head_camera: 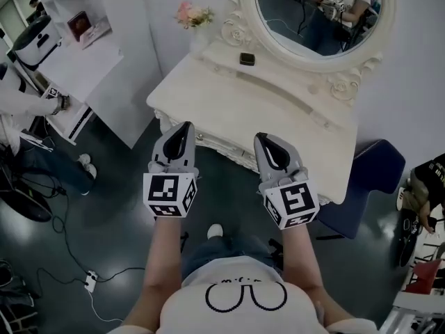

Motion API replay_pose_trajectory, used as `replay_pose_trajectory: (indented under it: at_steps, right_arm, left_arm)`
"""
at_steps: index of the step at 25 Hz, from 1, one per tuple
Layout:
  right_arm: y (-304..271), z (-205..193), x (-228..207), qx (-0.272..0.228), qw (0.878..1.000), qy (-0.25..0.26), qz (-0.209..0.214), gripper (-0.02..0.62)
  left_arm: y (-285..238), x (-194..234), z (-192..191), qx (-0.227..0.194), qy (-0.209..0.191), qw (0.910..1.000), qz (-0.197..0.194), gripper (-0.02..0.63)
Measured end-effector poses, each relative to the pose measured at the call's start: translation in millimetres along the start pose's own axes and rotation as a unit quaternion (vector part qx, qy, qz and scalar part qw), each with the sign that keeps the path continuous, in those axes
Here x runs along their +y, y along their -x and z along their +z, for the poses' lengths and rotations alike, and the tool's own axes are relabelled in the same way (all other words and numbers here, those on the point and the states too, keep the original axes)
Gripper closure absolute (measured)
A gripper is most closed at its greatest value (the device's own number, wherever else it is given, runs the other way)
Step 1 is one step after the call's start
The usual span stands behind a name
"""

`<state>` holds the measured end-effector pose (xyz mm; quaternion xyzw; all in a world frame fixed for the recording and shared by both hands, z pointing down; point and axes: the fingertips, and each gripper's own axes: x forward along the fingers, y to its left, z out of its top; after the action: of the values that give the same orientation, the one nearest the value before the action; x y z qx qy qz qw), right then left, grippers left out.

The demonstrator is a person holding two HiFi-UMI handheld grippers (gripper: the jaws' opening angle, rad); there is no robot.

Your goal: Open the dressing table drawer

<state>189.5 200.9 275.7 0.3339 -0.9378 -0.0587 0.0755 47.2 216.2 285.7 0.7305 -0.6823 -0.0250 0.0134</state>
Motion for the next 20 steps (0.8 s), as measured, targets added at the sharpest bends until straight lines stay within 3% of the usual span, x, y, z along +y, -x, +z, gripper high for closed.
replay_pose_trajectory:
  at_steps: [10,20]
  right_arm:
    - [-78,-24,-25,0.019,1.0,-0.018,0.006,0.6]
    - [-191,-42,-64,0.029,0.999,-0.036,0.008,0.6]
  left_arm:
    - [-51,42,-27,0.02,0.013,0.9997,0.003,0.607]
    - [-151,96,-40,0.042,0.003,0.9991,-0.007,0.607]
